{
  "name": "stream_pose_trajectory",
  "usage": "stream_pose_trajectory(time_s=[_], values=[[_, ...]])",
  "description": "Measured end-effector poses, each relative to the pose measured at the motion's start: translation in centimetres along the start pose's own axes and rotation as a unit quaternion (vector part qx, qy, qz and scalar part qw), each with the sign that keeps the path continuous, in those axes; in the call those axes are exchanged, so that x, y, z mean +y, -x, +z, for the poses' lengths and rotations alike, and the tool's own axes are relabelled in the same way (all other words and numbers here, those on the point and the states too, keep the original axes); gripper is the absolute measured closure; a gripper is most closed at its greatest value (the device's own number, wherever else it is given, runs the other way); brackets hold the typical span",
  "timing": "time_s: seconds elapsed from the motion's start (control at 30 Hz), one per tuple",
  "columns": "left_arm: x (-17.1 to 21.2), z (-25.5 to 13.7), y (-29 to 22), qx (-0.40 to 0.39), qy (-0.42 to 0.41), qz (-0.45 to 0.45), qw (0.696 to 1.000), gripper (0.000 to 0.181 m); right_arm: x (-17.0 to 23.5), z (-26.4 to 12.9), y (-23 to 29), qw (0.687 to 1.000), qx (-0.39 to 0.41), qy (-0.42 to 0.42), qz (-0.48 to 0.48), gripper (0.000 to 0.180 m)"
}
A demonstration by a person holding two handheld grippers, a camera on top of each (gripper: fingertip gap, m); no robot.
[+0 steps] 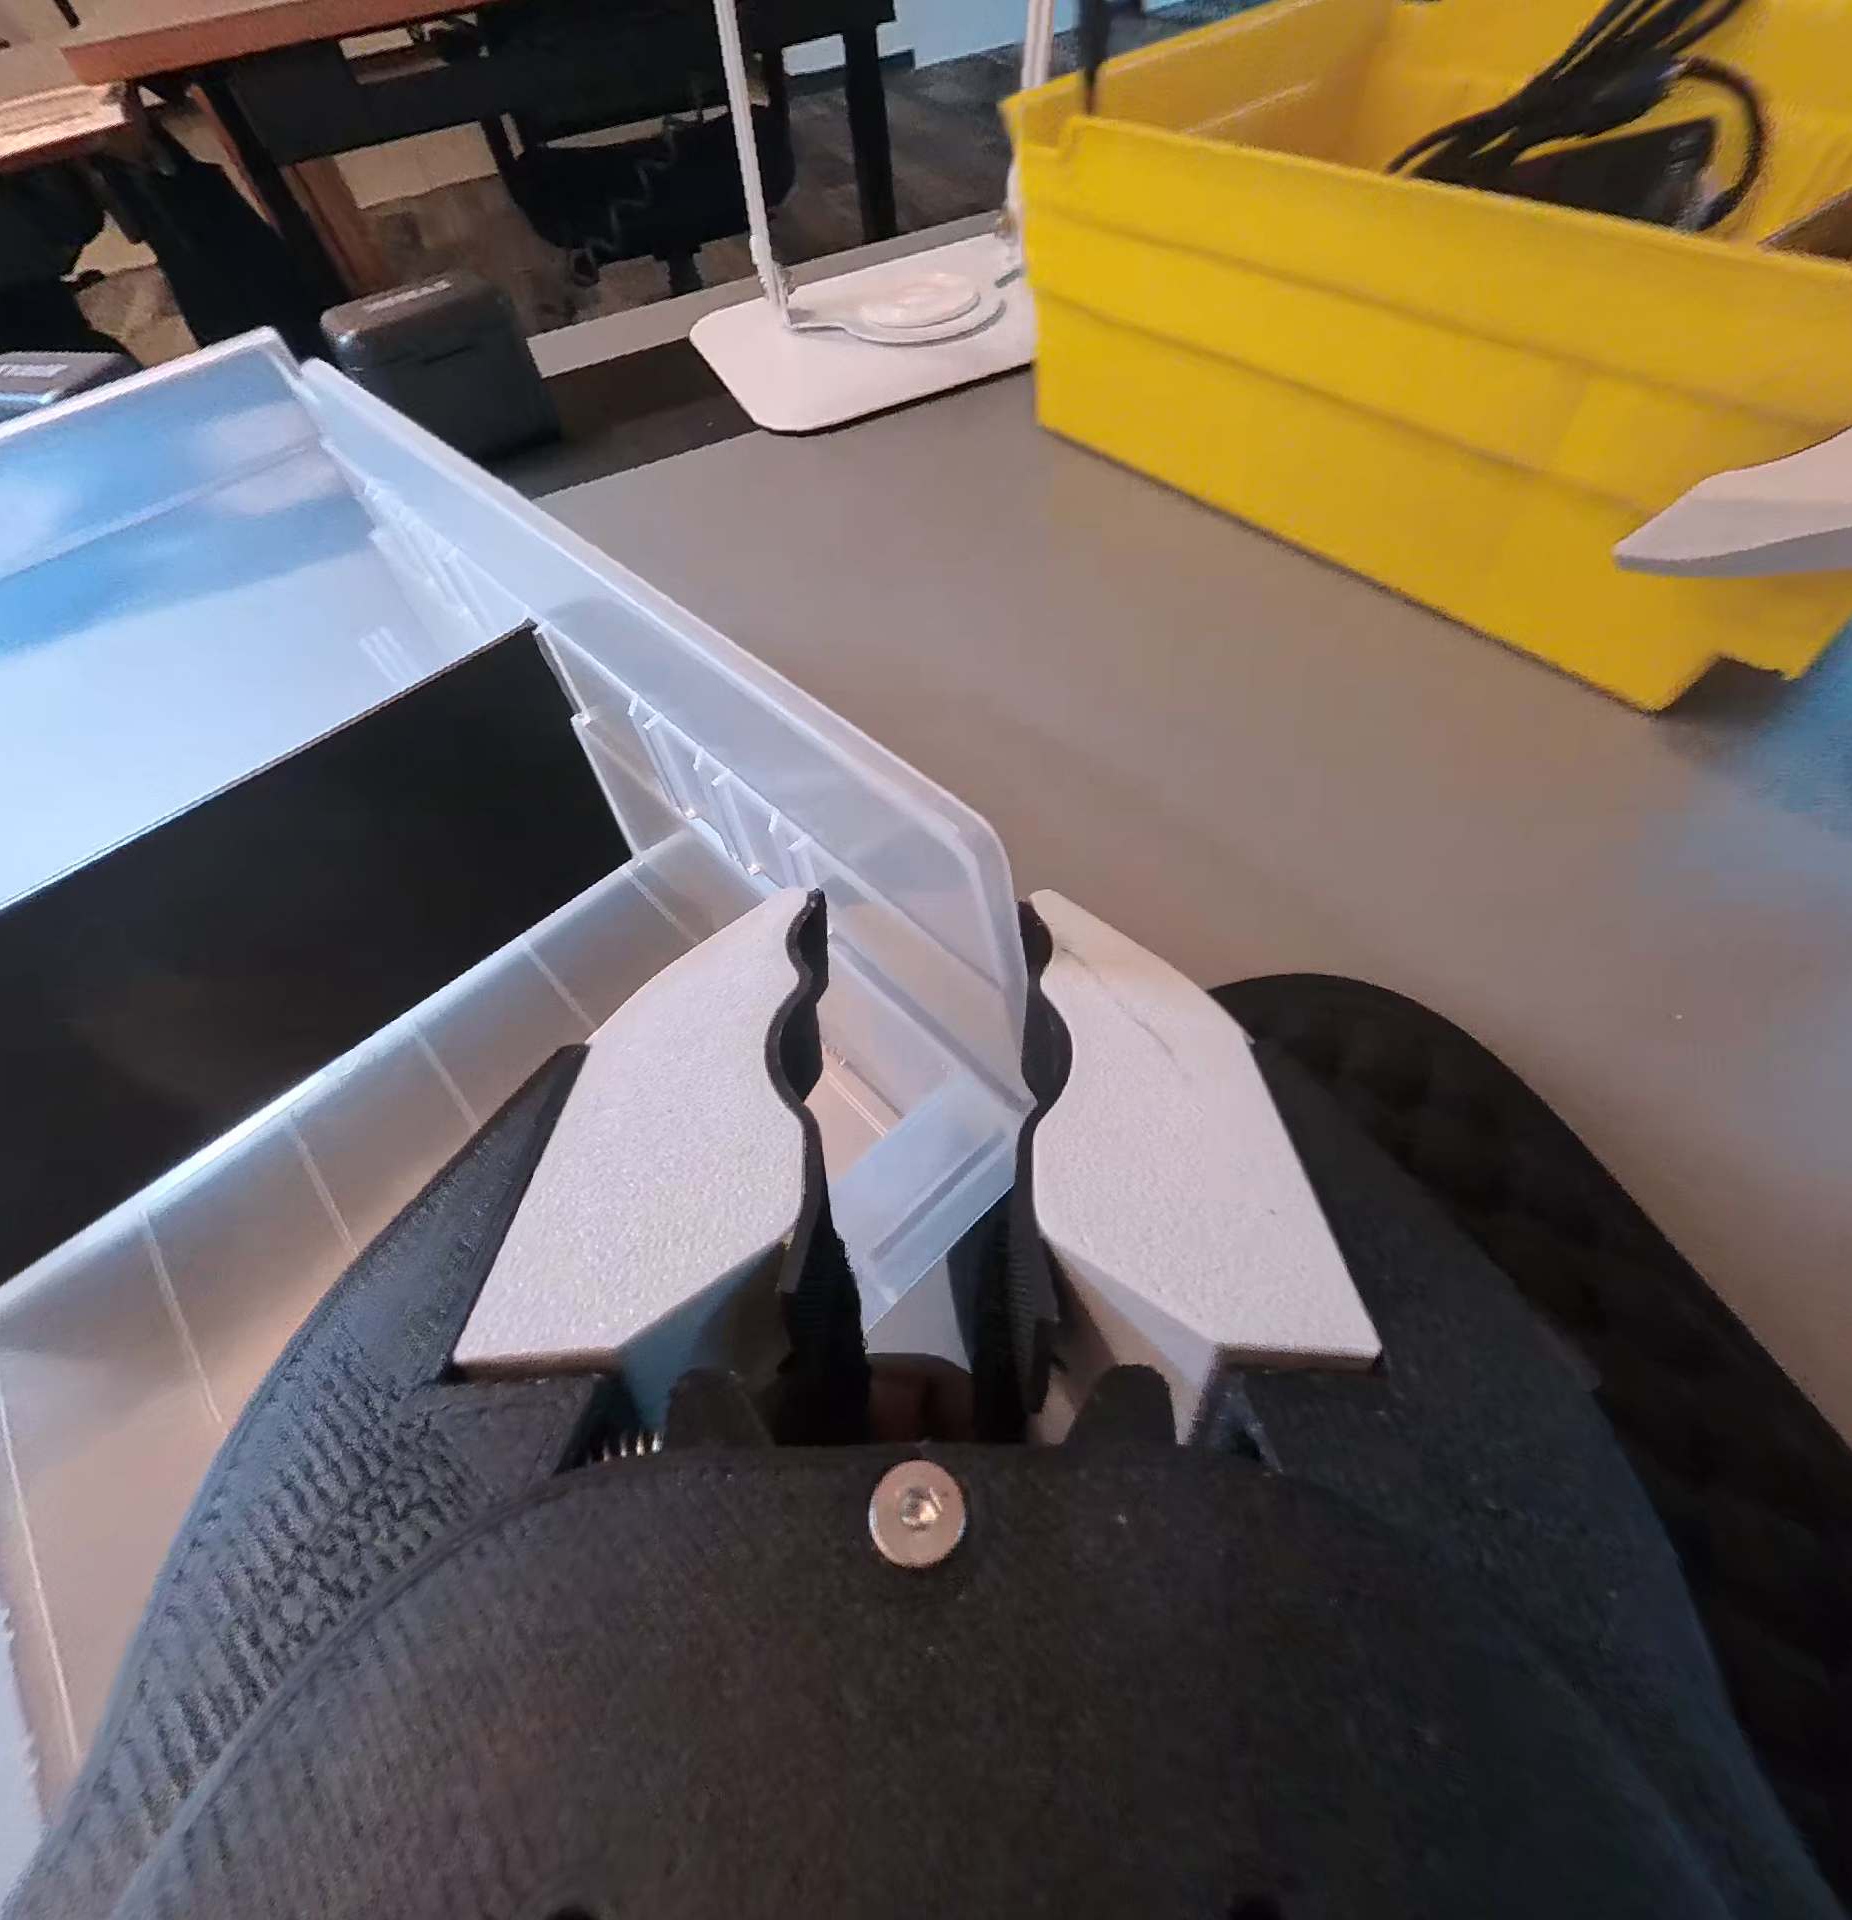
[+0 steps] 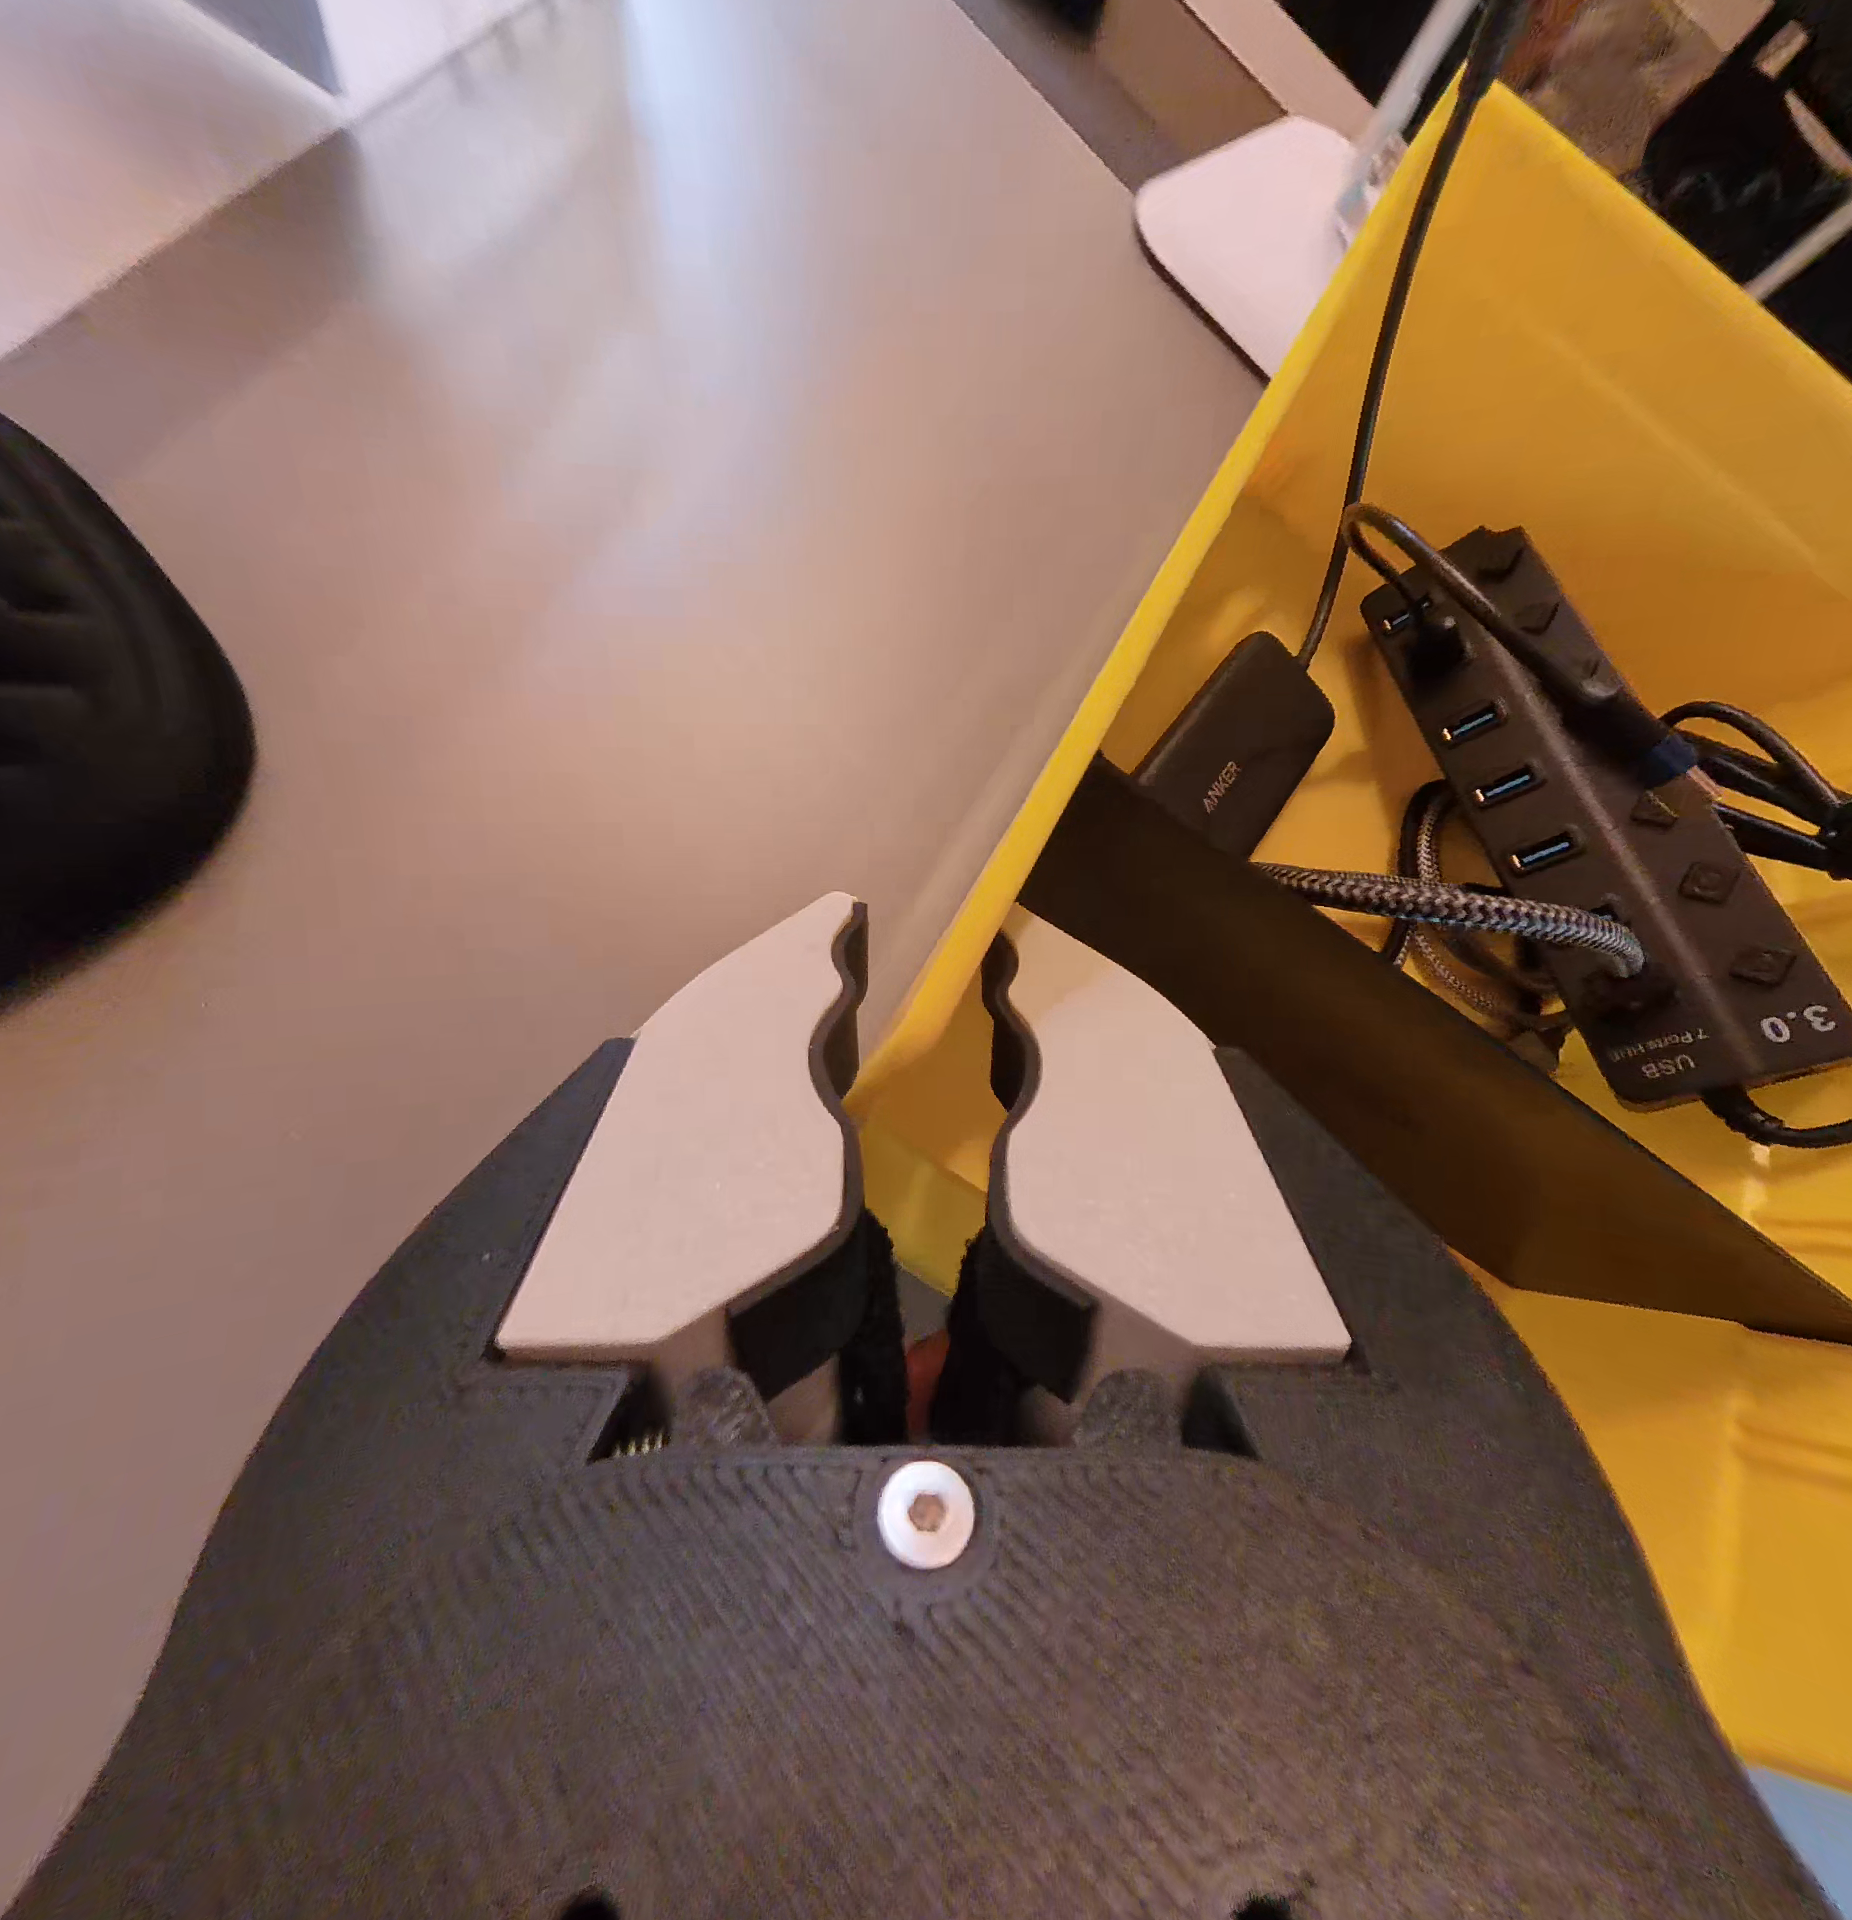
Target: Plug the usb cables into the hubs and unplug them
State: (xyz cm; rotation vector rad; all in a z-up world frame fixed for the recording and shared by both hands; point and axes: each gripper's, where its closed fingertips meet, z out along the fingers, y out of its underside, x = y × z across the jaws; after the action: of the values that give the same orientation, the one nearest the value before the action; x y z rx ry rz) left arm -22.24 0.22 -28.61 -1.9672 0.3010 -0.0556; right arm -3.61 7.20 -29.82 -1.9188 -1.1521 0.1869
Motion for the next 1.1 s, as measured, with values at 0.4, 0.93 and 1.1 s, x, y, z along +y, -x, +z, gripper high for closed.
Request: stream_pose_trajectory(time_s=[0.4,0.93,1.1], values=[[-2.5,-2.2,-0.6,0.041,-0.048,0.008,0.998,0.137,-6.5,4.0,7.5,0.994,-0.080,-0.072,-0.001,0.150],[1.6,-13.4,15.3,-0.215,-0.048,-0.073,0.973,0.117,-10.0,5.8,12.0,0.984,-0.134,-0.118,-0.026,0.139],[3.3,-13.1,15.2,-0.191,-0.069,-0.119,0.972,0.116,-12.7,3.2,12.7,0.960,-0.164,-0.223,0.028,0.121]])
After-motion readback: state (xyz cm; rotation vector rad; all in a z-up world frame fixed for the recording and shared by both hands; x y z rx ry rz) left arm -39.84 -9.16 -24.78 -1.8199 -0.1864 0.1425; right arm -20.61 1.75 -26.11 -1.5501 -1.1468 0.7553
